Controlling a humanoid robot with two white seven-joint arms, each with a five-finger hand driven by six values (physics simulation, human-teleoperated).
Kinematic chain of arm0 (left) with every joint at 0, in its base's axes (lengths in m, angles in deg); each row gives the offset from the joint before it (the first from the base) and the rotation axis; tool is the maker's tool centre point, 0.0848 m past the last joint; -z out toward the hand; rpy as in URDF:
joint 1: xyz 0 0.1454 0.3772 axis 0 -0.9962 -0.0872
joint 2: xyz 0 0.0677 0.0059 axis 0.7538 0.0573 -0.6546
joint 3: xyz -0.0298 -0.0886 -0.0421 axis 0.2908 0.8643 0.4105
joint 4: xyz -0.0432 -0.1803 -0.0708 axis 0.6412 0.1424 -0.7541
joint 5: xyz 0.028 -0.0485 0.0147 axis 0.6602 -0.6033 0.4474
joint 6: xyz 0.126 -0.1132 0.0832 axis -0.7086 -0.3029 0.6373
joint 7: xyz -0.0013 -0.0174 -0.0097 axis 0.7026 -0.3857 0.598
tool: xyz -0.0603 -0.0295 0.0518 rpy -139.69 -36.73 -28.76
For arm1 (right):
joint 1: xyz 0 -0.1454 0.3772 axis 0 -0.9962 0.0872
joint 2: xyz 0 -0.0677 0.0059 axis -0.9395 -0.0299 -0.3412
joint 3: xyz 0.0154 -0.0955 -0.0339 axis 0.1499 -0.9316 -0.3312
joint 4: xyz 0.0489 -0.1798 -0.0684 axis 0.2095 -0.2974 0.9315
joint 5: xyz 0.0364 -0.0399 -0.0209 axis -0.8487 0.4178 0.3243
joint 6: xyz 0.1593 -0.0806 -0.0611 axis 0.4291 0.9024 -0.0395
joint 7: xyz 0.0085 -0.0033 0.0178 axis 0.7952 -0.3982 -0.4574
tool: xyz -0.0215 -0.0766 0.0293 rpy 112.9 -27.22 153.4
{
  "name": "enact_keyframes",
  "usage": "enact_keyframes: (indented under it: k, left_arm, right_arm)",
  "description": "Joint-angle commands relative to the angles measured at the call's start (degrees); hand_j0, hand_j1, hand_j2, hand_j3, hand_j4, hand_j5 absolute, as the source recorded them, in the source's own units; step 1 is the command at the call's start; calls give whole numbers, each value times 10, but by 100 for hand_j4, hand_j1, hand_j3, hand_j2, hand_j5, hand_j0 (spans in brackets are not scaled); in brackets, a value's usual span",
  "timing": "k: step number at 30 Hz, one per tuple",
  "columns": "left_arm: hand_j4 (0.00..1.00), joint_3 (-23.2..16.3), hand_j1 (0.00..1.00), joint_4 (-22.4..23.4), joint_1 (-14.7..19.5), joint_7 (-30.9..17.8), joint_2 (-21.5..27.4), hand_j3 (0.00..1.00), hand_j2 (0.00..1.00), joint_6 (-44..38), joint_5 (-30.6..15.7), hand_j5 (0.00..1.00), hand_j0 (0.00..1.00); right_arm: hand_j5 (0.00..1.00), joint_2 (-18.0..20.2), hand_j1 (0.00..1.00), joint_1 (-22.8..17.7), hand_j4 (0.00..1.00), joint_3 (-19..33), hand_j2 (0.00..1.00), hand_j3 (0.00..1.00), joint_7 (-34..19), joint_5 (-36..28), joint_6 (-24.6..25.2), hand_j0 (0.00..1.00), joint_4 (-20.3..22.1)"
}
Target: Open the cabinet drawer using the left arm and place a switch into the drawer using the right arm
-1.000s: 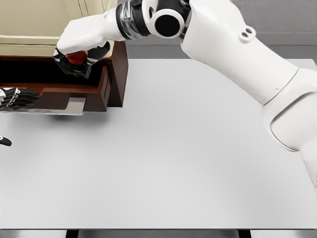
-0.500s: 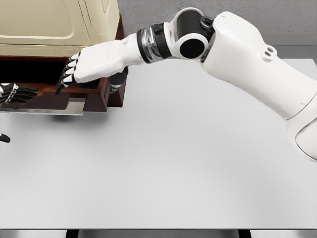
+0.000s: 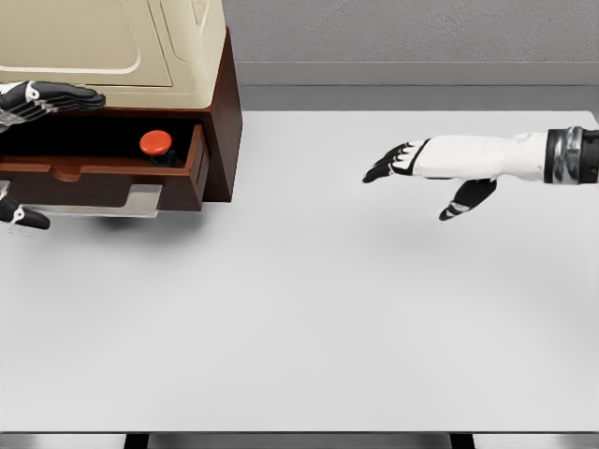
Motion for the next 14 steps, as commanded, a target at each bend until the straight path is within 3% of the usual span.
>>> enact_keyframes:
  k: [1, 6, 14]
  left_arm:
    - [100, -1, 100, 0, 1, 0, -55, 100, 100, 14, 7, 100, 100]
    - [100, -7, 100, 0, 6, 0, -124, 100, 100, 14, 59, 100, 100]
    - [100, -11, 100, 1, 29, 0, -187, 100, 100, 14, 92, 100, 100]
  right_arm:
    - [100, 28, 100, -1, 100, 45, 100, 100, 0, -6, 2, 100, -45]
    - [100, 16, 100, -20, 100, 47, 100, 100, 0, -6, 2, 100, -154]
    - [100, -1, 100, -25, 100, 44, 100, 100, 0, -6, 2, 100, -160]
